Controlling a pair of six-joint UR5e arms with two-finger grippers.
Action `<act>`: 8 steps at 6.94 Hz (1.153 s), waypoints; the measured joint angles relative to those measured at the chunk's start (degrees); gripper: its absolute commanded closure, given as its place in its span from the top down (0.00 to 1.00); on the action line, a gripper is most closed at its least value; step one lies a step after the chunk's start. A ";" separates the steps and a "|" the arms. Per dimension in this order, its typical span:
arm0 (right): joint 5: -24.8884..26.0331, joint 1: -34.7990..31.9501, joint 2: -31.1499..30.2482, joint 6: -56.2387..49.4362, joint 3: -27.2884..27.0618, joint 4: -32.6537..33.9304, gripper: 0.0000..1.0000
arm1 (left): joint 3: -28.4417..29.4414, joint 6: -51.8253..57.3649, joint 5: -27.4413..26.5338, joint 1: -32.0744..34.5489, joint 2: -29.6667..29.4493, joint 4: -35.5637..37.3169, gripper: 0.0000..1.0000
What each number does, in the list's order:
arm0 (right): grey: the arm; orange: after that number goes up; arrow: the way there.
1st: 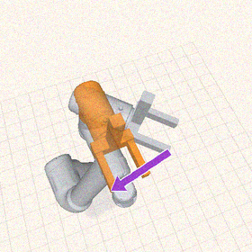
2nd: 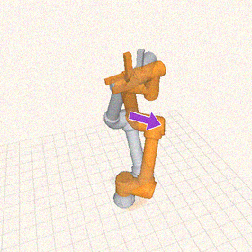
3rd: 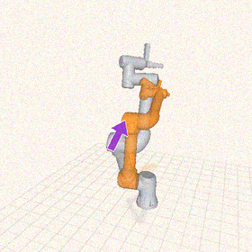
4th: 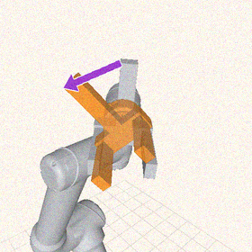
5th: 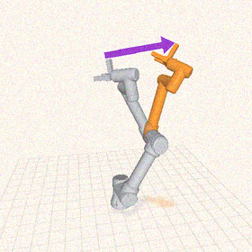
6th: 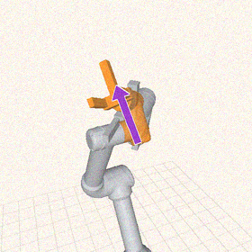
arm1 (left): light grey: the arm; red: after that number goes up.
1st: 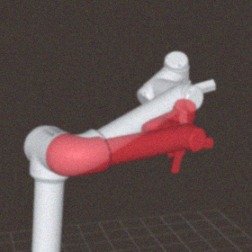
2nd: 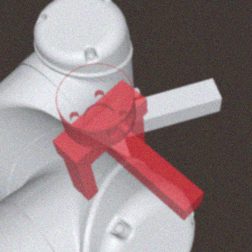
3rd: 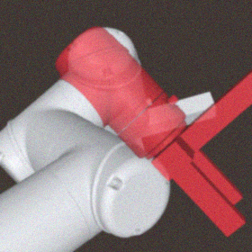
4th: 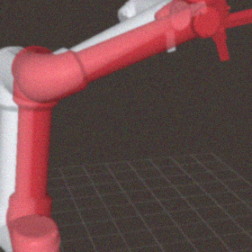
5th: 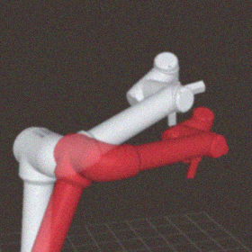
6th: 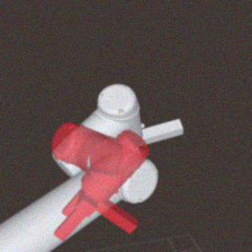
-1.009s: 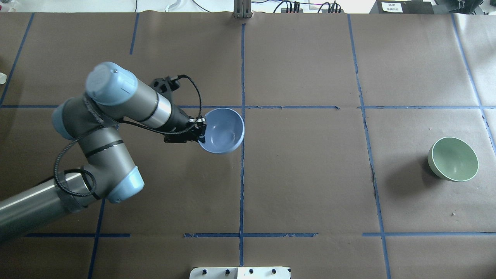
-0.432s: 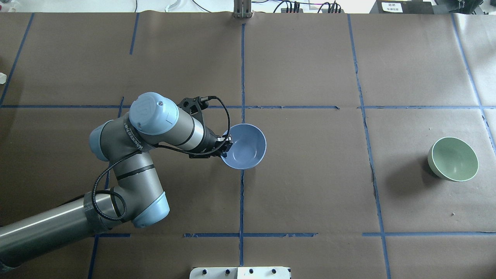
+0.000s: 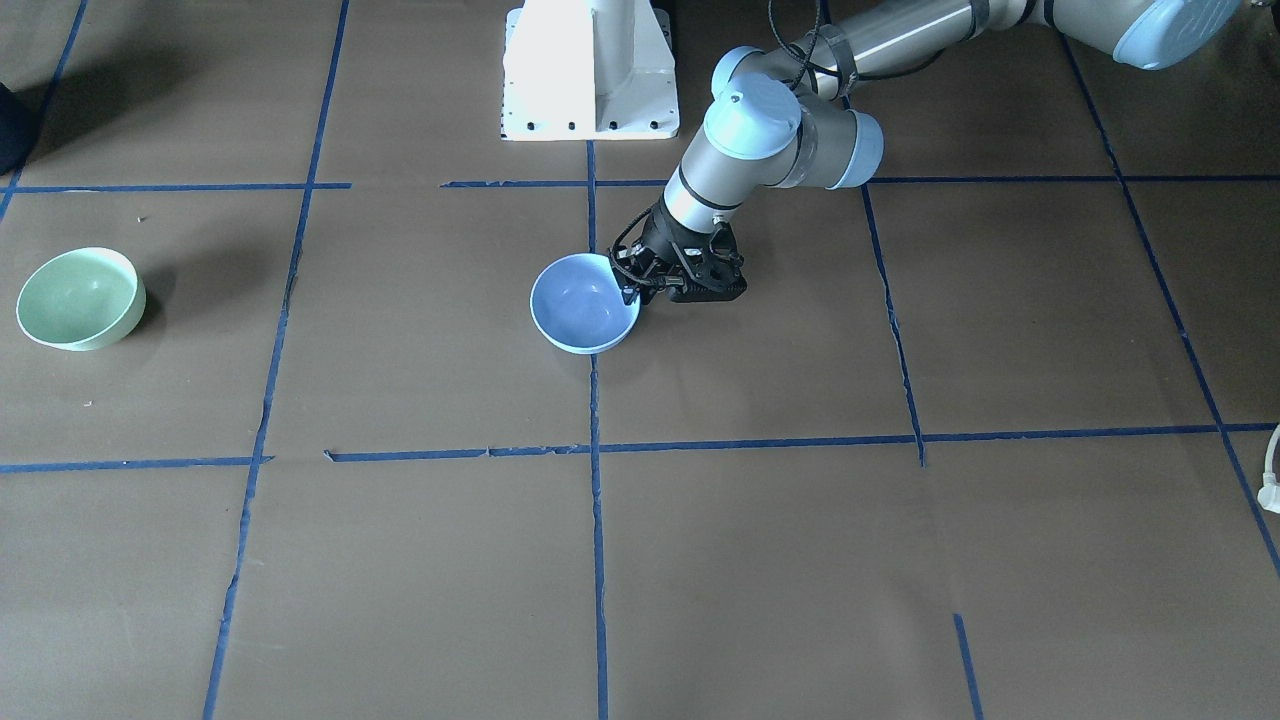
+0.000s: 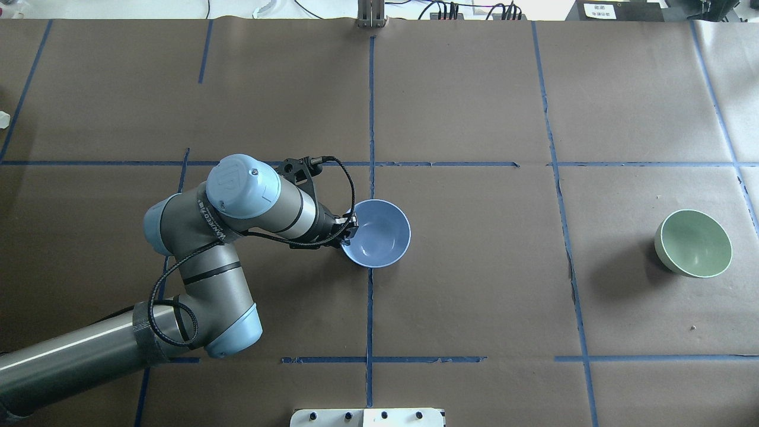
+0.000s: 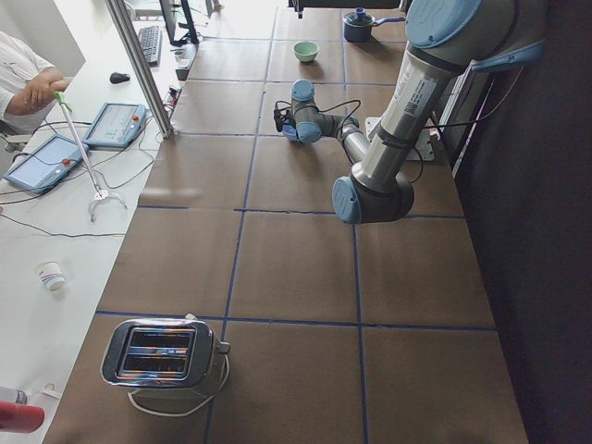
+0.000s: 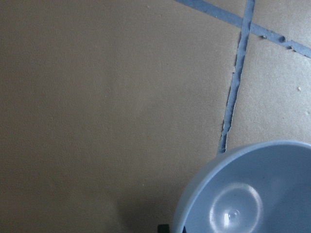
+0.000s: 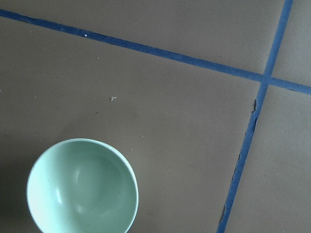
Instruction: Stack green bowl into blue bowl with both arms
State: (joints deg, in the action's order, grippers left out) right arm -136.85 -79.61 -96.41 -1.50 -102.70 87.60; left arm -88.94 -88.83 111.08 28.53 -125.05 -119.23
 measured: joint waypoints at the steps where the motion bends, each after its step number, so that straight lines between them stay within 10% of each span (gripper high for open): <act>1: -0.05 0.17 0.30 0.03 -0.01 0.02 1.00 | -0.59 0.00 -0.03 0.47 0.60 -0.02 0.81; 4: -1.08 2.52 -0.11 6.69 0.41 -5.17 1.00 | -7.82 0.06 0.09 2.42 4.48 0.02 0.82; 6: -0.12 8.66 -1.83 21.49 4.83 -22.16 0.99 | -8.67 0.12 0.08 2.67 5.07 0.03 0.82; 7: 0.92 11.68 -2.10 27.11 9.24 -31.64 0.91 | -8.65 0.16 0.06 2.80 5.16 -0.01 0.82; 8: 1.47 14.14 -2.17 30.70 13.40 -39.16 0.60 | -8.64 0.21 0.08 2.96 5.18 -0.03 0.82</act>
State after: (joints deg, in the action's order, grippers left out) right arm -135.38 -65.47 -98.58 29.20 -89.30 48.44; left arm -97.58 -88.63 111.16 31.49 -119.87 -119.26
